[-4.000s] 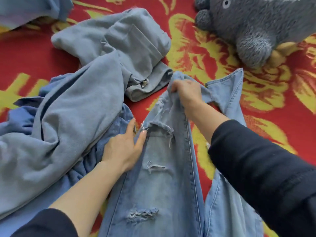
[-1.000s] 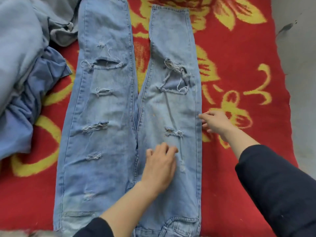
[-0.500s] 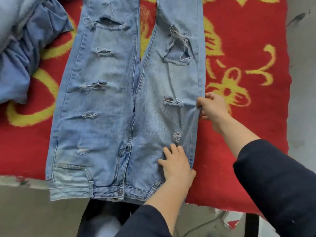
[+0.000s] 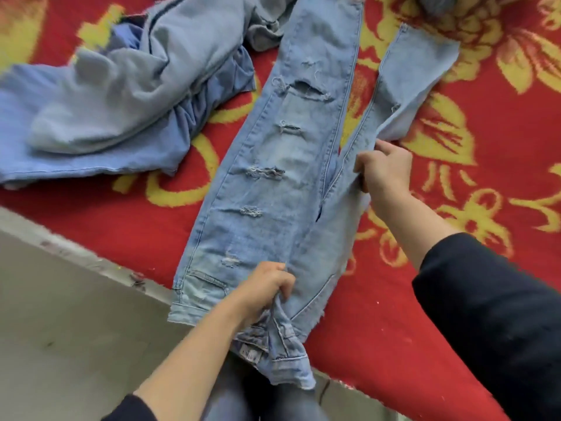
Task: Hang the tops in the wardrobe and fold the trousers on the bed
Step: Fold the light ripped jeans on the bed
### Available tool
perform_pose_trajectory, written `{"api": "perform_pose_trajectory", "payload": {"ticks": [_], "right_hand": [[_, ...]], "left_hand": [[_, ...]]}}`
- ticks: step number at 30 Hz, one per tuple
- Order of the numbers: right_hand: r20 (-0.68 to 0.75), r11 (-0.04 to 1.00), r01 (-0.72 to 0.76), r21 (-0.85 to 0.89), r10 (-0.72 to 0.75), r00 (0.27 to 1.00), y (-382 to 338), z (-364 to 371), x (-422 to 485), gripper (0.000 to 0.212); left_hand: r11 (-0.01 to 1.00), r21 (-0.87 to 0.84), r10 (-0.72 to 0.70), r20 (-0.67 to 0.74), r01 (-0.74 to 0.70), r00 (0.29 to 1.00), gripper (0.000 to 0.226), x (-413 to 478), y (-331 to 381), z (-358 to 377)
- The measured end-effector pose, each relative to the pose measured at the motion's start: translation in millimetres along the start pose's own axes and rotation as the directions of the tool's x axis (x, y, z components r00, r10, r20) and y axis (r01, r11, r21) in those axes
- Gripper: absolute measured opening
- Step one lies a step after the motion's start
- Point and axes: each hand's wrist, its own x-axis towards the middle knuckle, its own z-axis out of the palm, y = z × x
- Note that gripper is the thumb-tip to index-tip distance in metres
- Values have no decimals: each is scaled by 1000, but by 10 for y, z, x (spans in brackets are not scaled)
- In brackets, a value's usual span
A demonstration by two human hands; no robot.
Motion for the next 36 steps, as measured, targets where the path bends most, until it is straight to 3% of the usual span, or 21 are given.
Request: {"api": "perform_pose_trajectory", "payload": {"ticks": [2,4,6,9,13,17,19,24,27,32,34,36], "right_hand": [[125,996,47,78,-56,991,-237,400,-24,15],[335,991,35,130,-77,939,-384,744,-71,36],[524,991,101,-82,-44,850,-349,1002,-114,60],[574,845,294,-447,19,819,-29,1177,-155,53],[555,737,296,-608,127,822,372,1139,-192,46],[478,735,241,-633,127,869,430,1082,-102,39],[446,746,227,-626,103,889,375,1091,4,38],[306,832,98,-546,89,948,150,1197,449,31],[109,847,67,-527,-11,994,4,1258,720,31],[50,741,104,-664,-95,994,-201,1513,1179,44],[-4,685,25,-728,-41,999,-252,1570,1336,54],[-16,617,-30,-787,27,999,-261,1538,1419,50]], "left_hand": [[997,-69,28,-109,-36,994,16,-8,42,-456],[996,-35,75,-268,-88,961,12,11,45,-906],[994,55,109,-402,-95,909,6,48,-28,-1289],[965,259,77,-432,42,899,4,125,-360,-1591],[922,380,124,-471,74,873,11,215,-766,-1714],[851,463,35,-520,247,853,11,251,-769,-1759],[827,497,24,-498,262,867,14,296,-663,-1732],[837,538,171,-426,98,888,10,565,-99,-1664],[856,517,225,-397,15,890,13,863,233,-1560],[844,516,367,-357,-146,859,24,1235,622,-1429],[833,516,410,-331,-201,850,25,1313,690,-1410],[831,501,430,-307,-240,849,21,1377,724,-1419]]}}
